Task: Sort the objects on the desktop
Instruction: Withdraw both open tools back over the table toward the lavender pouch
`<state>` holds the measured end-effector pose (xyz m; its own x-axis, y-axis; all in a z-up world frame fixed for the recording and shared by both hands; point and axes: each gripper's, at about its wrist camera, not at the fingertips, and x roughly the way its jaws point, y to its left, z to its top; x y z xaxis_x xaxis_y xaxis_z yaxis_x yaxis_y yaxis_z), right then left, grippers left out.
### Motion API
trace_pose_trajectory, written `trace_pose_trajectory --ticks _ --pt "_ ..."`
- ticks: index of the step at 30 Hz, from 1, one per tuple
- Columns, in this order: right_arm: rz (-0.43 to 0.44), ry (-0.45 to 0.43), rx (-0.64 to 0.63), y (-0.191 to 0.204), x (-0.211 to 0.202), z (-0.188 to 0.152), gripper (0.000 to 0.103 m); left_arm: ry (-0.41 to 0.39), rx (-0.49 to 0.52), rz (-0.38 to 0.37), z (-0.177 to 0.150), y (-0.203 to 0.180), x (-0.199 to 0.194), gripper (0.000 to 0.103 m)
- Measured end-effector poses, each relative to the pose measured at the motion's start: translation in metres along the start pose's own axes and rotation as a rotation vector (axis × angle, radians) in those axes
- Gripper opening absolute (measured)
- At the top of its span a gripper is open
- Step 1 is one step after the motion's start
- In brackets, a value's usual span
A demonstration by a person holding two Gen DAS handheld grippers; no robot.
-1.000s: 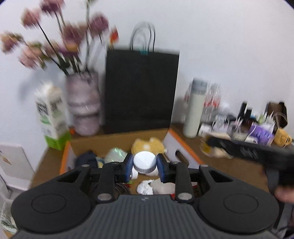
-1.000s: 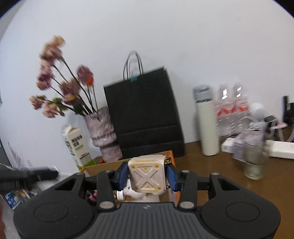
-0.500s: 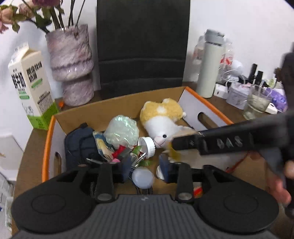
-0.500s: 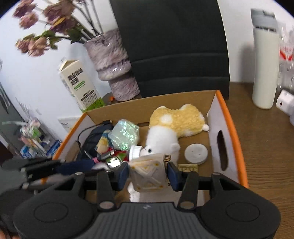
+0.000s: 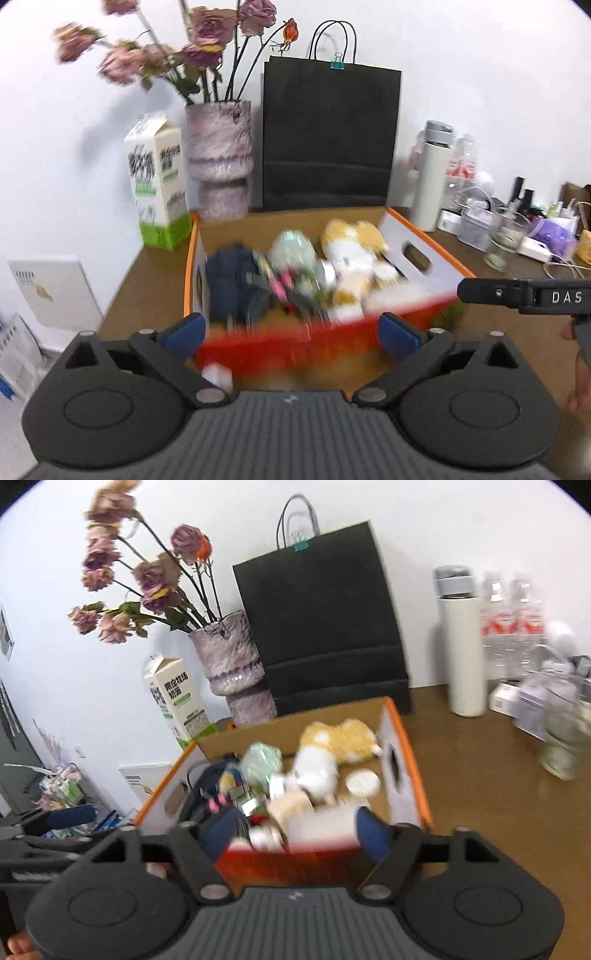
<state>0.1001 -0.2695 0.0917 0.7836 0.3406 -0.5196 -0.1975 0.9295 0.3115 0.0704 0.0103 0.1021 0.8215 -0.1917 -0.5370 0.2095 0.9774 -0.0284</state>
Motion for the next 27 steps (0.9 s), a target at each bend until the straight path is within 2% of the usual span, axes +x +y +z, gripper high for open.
trace_pose_trajectory --ticks 3,6,9,12,14,19,27 --pt "-0.037 0.027 0.013 -0.006 -0.021 -0.045 0.080 -0.046 -0.009 0.036 -0.041 -0.009 -0.029 0.103" --pt "-0.078 0.075 0.039 -0.008 -0.030 -0.082 0.080 -0.043 -0.065 0.015 -0.071 -0.012 -0.044 0.103" --pt "-0.110 0.097 0.037 -0.004 -0.036 -0.108 0.080 -0.018 -0.095 0.024 -0.088 -0.015 -0.050 0.103" --pt "-0.107 0.092 0.023 0.000 -0.050 -0.125 0.084 -0.026 -0.056 0.075 -0.098 -0.023 -0.052 0.103" --pt "-0.100 0.078 0.019 0.000 -0.058 -0.134 0.087 -0.031 -0.032 0.095 -0.101 -0.027 -0.052 0.103" --pt "-0.111 0.066 0.015 -0.005 -0.069 -0.145 0.090 -0.010 -0.067 0.089 -0.104 -0.026 -0.050 0.103" --pt "-0.115 0.059 0.004 -0.007 -0.070 -0.147 0.091 -0.009 -0.071 0.087 -0.105 -0.023 -0.051 0.103"
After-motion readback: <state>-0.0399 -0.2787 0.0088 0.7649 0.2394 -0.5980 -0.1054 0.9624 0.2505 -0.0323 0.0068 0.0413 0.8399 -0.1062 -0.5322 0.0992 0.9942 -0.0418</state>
